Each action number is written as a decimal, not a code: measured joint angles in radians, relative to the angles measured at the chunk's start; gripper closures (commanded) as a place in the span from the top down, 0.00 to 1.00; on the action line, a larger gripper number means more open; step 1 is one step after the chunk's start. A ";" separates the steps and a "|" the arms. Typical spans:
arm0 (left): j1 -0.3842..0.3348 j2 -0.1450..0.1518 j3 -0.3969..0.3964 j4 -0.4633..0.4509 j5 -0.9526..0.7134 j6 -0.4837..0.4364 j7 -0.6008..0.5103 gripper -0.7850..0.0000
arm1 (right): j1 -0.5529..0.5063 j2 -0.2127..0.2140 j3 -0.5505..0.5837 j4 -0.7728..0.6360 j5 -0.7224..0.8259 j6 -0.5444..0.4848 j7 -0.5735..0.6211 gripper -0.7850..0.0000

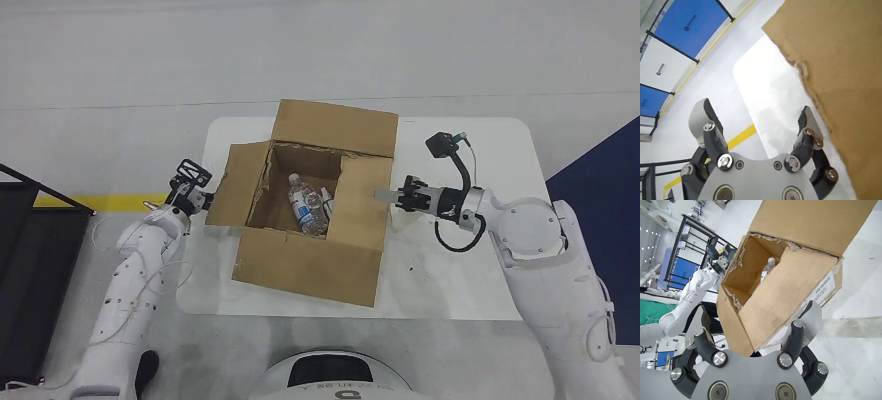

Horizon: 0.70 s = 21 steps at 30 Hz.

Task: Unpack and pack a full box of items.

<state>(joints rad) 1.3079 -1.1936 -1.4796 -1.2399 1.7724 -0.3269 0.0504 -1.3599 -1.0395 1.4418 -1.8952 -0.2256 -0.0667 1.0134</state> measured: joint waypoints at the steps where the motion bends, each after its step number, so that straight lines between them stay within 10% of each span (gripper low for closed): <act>1: -0.005 -0.002 0.002 0.003 -0.029 -0.003 0.002 1.00 | 0.000 0.000 0.000 0.000 0.000 0.000 0.000 1.00; 13: 0.024 0.015 -0.103 -0.121 -0.339 -0.272 0.138 1.00 | 0.000 0.000 0.000 0.000 0.000 0.000 0.000 1.00; 21: 0.026 0.018 -0.048 -0.377 -0.273 -0.259 0.034 1.00 | 0.000 0.000 0.000 0.000 0.000 0.000 0.000 1.00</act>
<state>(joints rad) 1.3344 -1.1754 -1.5277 -1.6168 1.4995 -0.5856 0.0846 -1.3598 -1.0396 1.4416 -1.8951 -0.2258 -0.0669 1.0137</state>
